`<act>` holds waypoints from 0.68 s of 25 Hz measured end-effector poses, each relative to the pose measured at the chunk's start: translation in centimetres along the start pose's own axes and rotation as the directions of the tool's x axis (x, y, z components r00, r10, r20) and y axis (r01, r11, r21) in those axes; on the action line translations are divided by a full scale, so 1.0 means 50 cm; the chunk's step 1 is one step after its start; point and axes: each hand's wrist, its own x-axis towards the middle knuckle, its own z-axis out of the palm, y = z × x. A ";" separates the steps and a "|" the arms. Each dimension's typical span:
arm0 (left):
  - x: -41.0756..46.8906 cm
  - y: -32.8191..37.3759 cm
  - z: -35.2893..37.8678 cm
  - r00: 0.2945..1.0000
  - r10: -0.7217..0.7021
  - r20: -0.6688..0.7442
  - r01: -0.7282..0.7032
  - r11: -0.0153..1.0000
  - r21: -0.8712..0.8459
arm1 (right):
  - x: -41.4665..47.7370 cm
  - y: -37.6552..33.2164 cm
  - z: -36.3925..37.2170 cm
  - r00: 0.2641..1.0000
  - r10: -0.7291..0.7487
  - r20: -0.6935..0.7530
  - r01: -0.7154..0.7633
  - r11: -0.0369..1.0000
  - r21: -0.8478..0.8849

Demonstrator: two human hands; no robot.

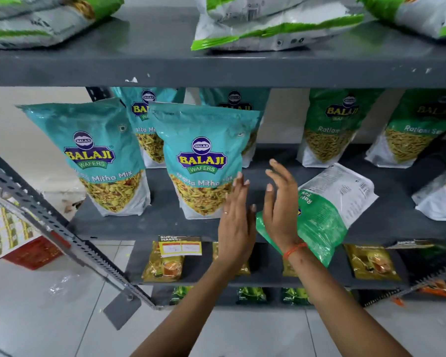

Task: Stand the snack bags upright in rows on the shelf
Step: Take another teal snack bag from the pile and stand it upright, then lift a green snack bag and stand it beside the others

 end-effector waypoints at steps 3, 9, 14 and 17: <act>0.029 -0.002 0.080 0.981 -0.089 0.174 0.085 0.996 0.032 | -0.019 0.047 -0.067 0.992 -0.118 0.042 0.122 0.987 -0.110; 0.116 -0.047 0.235 0.747 -0.473 0.467 0.394 0.881 0.262 | -0.097 0.256 -0.279 0.975 0.013 0.222 0.058 0.949 -0.310; 0.155 -0.066 0.206 0.593 -0.559 0.580 0.697 0.717 -0.023 | -0.115 0.387 -0.357 0.890 -0.015 0.456 0.238 0.868 -0.436; 0.139 -0.071 0.174 0.445 -0.536 0.717 0.810 0.582 -0.068 | -0.102 0.415 -0.371 0.856 -0.077 0.511 0.287 0.893 -0.346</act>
